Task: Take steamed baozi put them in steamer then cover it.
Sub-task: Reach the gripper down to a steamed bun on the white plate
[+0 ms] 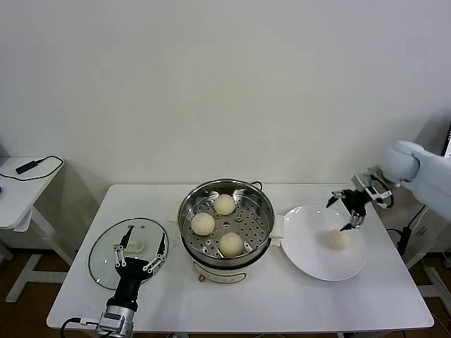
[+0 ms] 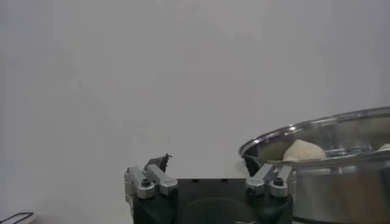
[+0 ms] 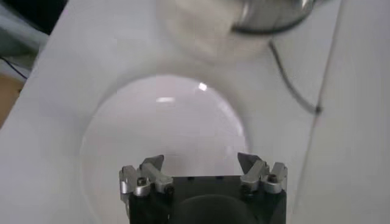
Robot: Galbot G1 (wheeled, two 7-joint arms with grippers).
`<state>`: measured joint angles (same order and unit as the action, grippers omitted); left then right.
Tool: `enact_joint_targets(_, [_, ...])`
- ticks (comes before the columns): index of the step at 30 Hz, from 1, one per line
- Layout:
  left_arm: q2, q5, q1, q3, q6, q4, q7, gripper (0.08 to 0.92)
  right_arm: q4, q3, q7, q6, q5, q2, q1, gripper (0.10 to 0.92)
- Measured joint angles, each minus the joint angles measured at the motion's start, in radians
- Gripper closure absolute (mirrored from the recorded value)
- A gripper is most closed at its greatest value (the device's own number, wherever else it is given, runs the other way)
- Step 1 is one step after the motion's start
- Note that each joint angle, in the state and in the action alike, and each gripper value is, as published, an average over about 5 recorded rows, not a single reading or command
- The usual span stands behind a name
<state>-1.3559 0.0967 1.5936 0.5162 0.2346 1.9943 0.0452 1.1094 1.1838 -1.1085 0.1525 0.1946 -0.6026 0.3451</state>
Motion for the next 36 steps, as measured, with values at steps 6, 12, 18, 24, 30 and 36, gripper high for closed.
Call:
enact_joint_targets(6, [-0.003, -0.001, 0.002, 0.005, -0.001, -0.001, 0.001, 0.177, -0.086, -0.051, 0.031, -0.014, -0.028, -0.022, -0.102, 0.203])
enact_joint_targets(12, [-0.004, -0.001, 0.003, 0.007, 0.0, -0.005, 0.002, 0.177, -0.147, -0.087, 0.049, -0.024, -0.046, -0.053, -0.172, 0.203])
enact_joint_targets(18, [-0.003, -0.002, 0.002, 0.007, 0.001, -0.01, 0.002, 0.177, -0.192, -0.117, 0.072, -0.027, -0.063, -0.082, -0.219, 0.203])
enact_joint_targets(24, [-0.004, -0.002, 0.001, 0.006, 0.001, -0.014, 0.004, 0.177, -0.215, -0.133, 0.093, -0.031, -0.072, -0.097, -0.239, 0.211])
enact_joint_targets(30, [-0.004, -0.002, 0.001, 0.005, 0.001, -0.016, 0.006, 0.177, -0.219, -0.135, 0.101, -0.036, -0.075, -0.097, -0.243, 0.339])
enact_joint_targets(36, [-0.005, -0.002, -0.002, 0.001, -0.001, -0.014, 0.006, 0.177, -0.206, -0.123, 0.098, -0.043, -0.067, -0.088, -0.227, 0.42])
